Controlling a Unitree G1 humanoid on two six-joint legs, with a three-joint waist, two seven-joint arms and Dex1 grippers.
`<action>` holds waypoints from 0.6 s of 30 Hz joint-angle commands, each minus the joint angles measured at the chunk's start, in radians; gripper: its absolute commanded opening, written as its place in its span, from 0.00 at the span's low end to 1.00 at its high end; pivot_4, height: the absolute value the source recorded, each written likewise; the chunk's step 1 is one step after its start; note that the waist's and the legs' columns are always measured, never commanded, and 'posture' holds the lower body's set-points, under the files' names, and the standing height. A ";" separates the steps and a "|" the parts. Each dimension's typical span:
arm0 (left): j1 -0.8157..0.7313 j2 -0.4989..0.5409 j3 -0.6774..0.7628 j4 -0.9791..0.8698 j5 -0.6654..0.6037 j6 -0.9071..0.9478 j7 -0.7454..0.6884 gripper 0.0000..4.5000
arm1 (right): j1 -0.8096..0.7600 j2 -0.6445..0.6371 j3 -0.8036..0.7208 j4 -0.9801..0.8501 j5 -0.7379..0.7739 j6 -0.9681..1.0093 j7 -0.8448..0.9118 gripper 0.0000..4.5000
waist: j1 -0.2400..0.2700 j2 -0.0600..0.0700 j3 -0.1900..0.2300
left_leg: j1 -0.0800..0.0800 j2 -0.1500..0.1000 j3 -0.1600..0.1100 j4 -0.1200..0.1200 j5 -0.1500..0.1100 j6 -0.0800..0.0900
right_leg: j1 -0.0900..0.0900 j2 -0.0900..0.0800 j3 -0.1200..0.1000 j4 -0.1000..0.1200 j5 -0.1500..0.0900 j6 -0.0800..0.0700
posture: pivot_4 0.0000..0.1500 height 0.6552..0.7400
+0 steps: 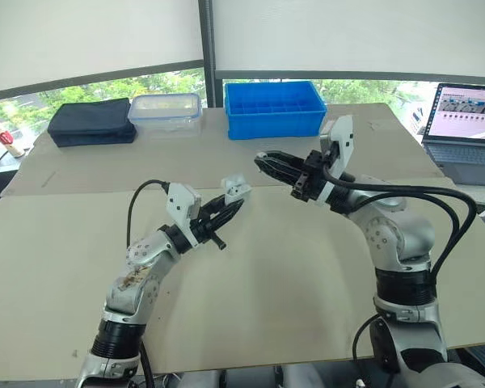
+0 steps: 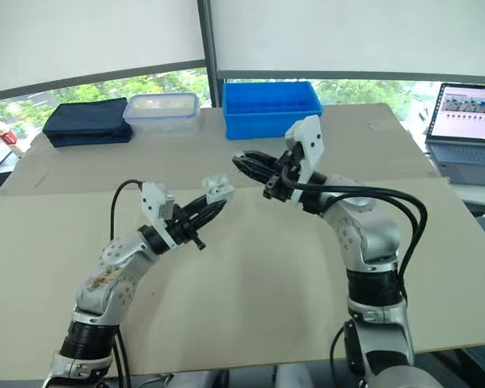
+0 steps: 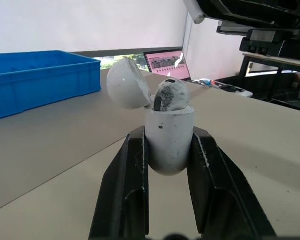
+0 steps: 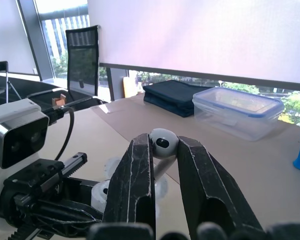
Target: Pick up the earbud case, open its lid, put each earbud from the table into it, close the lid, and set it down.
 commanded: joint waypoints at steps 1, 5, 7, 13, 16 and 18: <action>-0.034 0.008 0.011 -0.031 -0.024 0.005 -0.018 0.12 | 0.018 0.000 0.006 -0.049 0.011 -0.034 -0.027 0.07 | -0.001 0.000 0.000 | 0.000 0.000 0.000 0.000 0.000 0.000 | 0.000 0.000 0.000 0.000 0.000 0.000 | 1.00 1.00; -0.044 0.012 0.007 -0.028 -0.032 0.008 -0.027 0.12 | 0.031 -0.008 0.031 -0.048 -0.006 -0.071 -0.031 0.07 | -0.011 0.000 0.000 | 0.000 0.000 0.001 0.000 0.000 0.000 | 0.000 0.000 0.001 0.000 0.000 0.000 | 1.00 1.00; -0.049 0.009 0.007 -0.028 -0.032 0.010 -0.026 0.12 | 0.042 -0.014 0.044 -0.046 -0.012 -0.092 -0.029 0.07 | -0.013 0.000 0.000 | 0.000 0.000 0.001 -0.001 0.000 0.000 | 0.000 0.001 0.001 0.000 0.000 0.000 | 1.00 1.00; -0.038 0.001 -0.003 -0.044 -0.027 0.012 -0.026 0.12 | 0.061 -0.016 0.065 -0.047 -0.015 -0.108 -0.037 0.07 | -0.018 0.000 0.000 | 0.000 0.000 0.001 -0.001 0.000 0.000 | 0.000 0.001 0.001 0.000 0.000 0.000 | 1.00 1.00; -0.034 0.001 -0.004 -0.053 -0.030 0.016 -0.027 0.12 | 0.064 -0.023 0.081 -0.042 -0.031 -0.116 -0.043 0.07 | -0.020 0.000 0.000 | 0.000 0.001 0.001 -0.001 0.000 0.000 | 0.000 0.001 0.001 0.000 0.000 0.000 | 1.00 1.00; -0.032 0.002 -0.005 -0.060 -0.033 0.018 -0.028 0.12 | 0.062 -0.025 0.084 -0.036 -0.035 -0.124 -0.045 0.07 | -0.020 0.000 0.000 | 0.000 0.001 0.001 -0.001 0.000 0.001 | 0.000 0.001 0.001 0.000 0.000 0.000 | 1.00 1.00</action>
